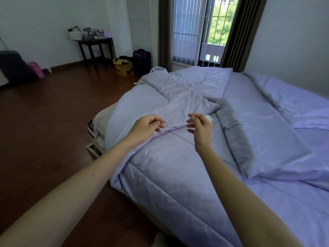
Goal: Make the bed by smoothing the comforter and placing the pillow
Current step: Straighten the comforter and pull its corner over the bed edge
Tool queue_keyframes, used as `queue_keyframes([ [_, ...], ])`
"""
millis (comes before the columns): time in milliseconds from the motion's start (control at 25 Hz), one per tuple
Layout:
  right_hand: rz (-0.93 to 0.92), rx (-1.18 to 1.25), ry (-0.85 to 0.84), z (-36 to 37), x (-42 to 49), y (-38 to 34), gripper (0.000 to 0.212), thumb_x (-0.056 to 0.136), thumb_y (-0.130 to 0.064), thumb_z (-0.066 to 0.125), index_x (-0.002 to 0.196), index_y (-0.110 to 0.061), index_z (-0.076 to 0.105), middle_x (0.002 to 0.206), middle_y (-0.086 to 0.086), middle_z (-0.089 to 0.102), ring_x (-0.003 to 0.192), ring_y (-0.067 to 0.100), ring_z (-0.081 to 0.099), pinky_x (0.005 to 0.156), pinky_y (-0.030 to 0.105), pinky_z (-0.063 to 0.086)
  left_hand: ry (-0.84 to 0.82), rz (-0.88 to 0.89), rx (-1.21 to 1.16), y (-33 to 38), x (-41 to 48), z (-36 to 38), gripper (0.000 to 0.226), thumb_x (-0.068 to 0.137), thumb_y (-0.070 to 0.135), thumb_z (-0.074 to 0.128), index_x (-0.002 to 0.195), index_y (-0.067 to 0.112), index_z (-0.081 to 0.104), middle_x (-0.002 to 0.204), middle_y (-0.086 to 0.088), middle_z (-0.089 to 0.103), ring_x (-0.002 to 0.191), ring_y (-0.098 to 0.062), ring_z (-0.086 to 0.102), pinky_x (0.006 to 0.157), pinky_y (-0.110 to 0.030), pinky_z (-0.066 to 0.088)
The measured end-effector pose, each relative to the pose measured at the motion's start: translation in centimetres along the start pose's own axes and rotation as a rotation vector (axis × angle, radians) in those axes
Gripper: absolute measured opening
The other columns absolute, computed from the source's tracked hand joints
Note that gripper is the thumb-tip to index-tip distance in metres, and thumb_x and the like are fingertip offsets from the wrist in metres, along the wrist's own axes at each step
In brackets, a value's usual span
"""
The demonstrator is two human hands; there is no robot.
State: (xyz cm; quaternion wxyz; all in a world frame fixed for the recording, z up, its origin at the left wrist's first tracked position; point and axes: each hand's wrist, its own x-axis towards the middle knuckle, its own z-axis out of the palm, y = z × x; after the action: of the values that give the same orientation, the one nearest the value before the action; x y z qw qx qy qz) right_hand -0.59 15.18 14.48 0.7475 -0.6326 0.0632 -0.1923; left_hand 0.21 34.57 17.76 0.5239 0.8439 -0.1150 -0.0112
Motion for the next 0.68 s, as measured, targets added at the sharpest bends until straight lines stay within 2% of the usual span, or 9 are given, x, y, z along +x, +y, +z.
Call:
queue_keyframes([
  [160, 0.047, -0.023, 0.088, 1.9, 5.5, 5.6, 0.017, 0.088, -0.005, 0.051, 0.083, -0.012, 0.065, 0.069, 0.006, 0.061, 0.057, 0.012, 0.057, 0.053, 0.020, 0.045, -0.114, -0.010, 0.161, -2.8, 7.6, -0.8, 0.023, 0.095, 0.007, 0.046, 0.098, 0.013, 0.067, 0.088, 0.003, 0.069, 0.074, -0.009, 0.064, 0.056, -0.001, 0.042],
  [320, 0.177, -0.061, 0.206, 3.2, 10.8, 11.3, 0.016, 0.086, -0.007, 0.052, 0.079, -0.013, 0.065, 0.069, 0.006, 0.061, 0.059, 0.015, 0.055, 0.055, 0.023, 0.044, -0.241, -0.064, 0.275, -6.5, 14.5, -0.6, 0.024, 0.093, 0.006, 0.047, 0.095, 0.014, 0.069, 0.086, 0.003, 0.069, 0.076, -0.012, 0.064, 0.072, -0.016, 0.048],
  [400, 0.229, -0.095, 0.233, 3.8, 12.7, 13.4, 0.016, 0.085, -0.008, 0.052, 0.077, -0.014, 0.065, 0.069, 0.006, 0.062, 0.058, 0.015, 0.055, 0.056, 0.025, 0.044, -0.341, -0.064, 0.390, -8.7, 16.9, -0.7, 0.022, 0.092, 0.009, 0.049, 0.098, 0.017, 0.069, 0.090, 0.004, 0.070, 0.080, -0.010, 0.064, 0.073, -0.017, 0.046],
  [560, 0.414, -0.160, 0.239, 4.9, 15.0, 17.3, 0.014, 0.088, -0.014, 0.050, 0.085, -0.013, 0.063, 0.074, 0.004, 0.063, 0.062, 0.015, 0.055, 0.056, 0.026, 0.043, -0.485, -0.021, 0.644, -14.2, 21.3, -0.9, 0.026, 0.093, 0.019, 0.050, 0.115, 0.018, 0.064, 0.118, -0.001, 0.067, 0.102, -0.018, 0.062, 0.088, -0.024, 0.046],
  [680, 0.704, -0.262, 0.163, 5.7, 15.7, 21.1, 0.012, 0.091, -0.020, 0.049, 0.091, -0.013, 0.059, 0.084, 0.004, 0.062, 0.069, 0.018, 0.056, 0.062, 0.028, 0.043, -0.655, 0.017, 0.895, -19.7, 24.9, -0.7, 0.039, 0.096, 0.021, 0.042, 0.135, 0.022, 0.048, 0.139, -0.005, 0.049, 0.124, -0.025, 0.050, 0.100, -0.034, 0.041],
])
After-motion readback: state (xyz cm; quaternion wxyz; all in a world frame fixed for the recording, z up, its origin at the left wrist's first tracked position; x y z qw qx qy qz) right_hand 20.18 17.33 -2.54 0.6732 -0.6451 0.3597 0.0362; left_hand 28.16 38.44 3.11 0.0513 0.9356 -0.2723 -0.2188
